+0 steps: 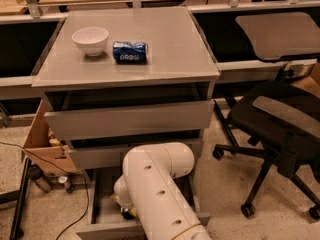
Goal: Pick green can from bottom drawer and place on counter
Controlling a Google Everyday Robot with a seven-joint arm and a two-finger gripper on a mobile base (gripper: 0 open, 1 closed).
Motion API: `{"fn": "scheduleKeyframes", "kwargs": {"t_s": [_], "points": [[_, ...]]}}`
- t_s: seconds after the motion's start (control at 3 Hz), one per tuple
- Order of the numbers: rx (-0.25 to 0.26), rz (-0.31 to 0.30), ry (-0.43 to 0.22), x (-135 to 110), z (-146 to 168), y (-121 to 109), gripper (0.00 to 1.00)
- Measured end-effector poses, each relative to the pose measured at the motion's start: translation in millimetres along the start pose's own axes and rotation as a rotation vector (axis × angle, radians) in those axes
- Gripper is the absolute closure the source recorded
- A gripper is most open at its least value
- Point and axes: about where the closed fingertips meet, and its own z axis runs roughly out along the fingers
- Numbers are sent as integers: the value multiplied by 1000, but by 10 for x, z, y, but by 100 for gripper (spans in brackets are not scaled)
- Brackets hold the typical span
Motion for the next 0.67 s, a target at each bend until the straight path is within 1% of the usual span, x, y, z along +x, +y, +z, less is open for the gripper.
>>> {"fn": "scheduleKeyframes", "kwargs": {"t_s": [0.33,0.67], "points": [[-9,97,15,107,113,104,18],[-6,195,22,214,110,156,41]]}}
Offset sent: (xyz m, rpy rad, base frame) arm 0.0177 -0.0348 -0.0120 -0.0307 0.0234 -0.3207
